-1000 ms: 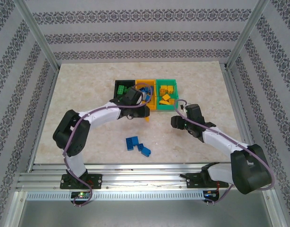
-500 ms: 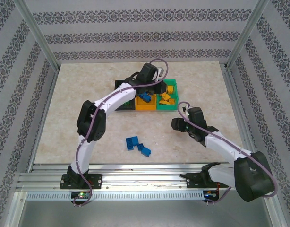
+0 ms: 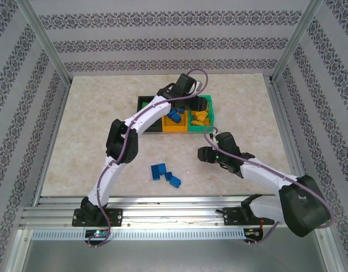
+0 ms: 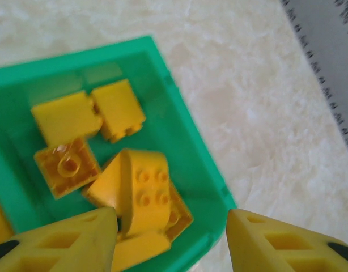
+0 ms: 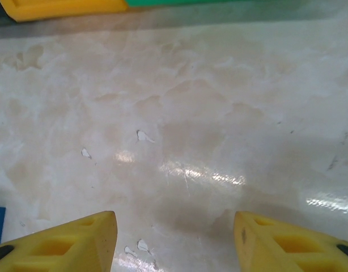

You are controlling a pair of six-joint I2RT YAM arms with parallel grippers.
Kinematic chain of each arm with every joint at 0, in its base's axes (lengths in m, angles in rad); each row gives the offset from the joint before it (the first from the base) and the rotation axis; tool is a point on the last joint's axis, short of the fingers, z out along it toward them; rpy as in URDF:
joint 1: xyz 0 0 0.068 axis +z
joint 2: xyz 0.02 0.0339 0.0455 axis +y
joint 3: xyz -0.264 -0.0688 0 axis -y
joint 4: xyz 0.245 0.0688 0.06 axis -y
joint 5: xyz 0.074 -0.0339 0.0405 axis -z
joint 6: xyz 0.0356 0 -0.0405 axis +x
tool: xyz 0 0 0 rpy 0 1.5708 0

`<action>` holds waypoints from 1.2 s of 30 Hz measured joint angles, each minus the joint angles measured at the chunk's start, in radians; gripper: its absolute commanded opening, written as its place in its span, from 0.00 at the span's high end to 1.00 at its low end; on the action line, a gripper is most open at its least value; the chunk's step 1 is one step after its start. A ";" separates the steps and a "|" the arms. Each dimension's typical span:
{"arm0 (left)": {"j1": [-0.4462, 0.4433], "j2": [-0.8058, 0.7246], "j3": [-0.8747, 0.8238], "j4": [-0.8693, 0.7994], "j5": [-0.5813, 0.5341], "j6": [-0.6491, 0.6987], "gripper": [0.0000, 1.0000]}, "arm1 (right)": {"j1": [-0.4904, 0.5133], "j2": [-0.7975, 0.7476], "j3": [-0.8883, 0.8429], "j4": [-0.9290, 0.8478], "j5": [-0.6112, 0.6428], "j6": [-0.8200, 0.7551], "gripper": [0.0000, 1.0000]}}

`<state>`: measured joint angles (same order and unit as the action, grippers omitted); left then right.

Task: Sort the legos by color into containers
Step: Place the lego in the container, then pick up the lego from the bottom-center of the table.

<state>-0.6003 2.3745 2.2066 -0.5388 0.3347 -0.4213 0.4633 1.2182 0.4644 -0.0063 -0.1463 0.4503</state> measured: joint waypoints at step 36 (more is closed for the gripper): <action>0.125 -0.934 -1.549 0.647 -0.208 -0.187 0.45 | 0.353 0.422 0.343 0.014 0.026 -0.011 0.42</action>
<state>-0.4755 1.4403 0.6579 0.1081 0.1272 -0.6079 0.8165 1.6405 0.8074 0.0074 -0.1200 0.4397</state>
